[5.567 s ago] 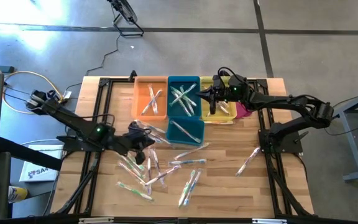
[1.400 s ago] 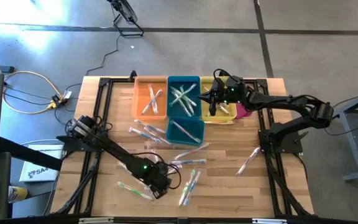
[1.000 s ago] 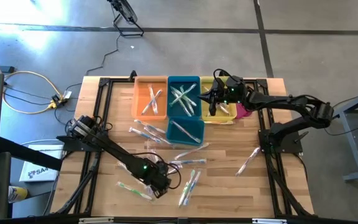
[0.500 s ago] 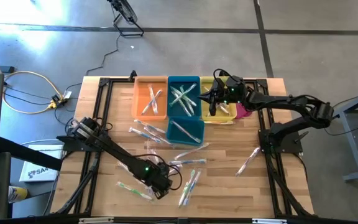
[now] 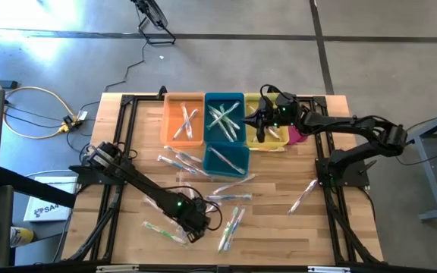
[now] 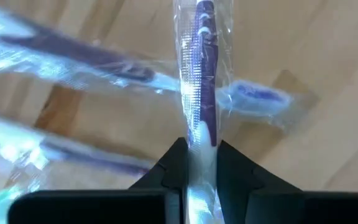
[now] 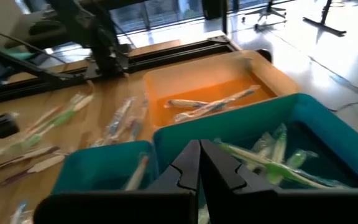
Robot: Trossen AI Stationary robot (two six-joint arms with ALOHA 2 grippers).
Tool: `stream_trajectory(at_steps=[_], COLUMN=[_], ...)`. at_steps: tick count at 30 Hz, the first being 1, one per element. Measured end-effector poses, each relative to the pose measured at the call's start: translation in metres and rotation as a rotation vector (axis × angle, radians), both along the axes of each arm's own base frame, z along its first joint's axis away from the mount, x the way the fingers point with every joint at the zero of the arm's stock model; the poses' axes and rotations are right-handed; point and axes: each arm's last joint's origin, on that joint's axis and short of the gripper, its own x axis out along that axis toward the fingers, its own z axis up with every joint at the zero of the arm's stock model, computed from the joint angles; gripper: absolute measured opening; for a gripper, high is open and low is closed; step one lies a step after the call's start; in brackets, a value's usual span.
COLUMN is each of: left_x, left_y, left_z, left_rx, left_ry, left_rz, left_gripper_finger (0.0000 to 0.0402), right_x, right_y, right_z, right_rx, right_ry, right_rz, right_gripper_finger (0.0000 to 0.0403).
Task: Pick & Place Toothbrushes
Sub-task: Put the violet toothbrush into the yellow bin
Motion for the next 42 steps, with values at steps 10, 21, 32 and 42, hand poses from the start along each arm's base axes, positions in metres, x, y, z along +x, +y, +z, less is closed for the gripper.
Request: stream_trajectory(at_steps=[10, 21, 32, 42], left_x=[-0.013, -0.030, -0.061, -0.083], left_y=[0.023, 0.070, 0.148, 0.217], left_z=[0.044, 0.104, 0.168, 0.191], left_rx=[0.026, 0.032, 0.138, 0.381], left_ry=[-0.036, -0.169, -0.417, -0.501], left_rz=[-0.012, -0.040, -0.115, -0.133], left_gripper_finger=[0.0047, 0.0047, 0.0047, 0.0047], right_x=[0.000, 0.000, -0.001, -0.003], right_y=[0.001, 0.001, -0.002, -0.004], right_z=[0.000, 0.000, 0.000, -0.001], right_rx=[0.008, 0.008, -0.020, -0.019], right_ry=[-0.008, -0.008, -0.004, 0.007], right_rz=[0.031, 0.033, 0.030, 0.022], right_gripper_finger=[0.0004, 0.0004, 0.0004, 0.0004])
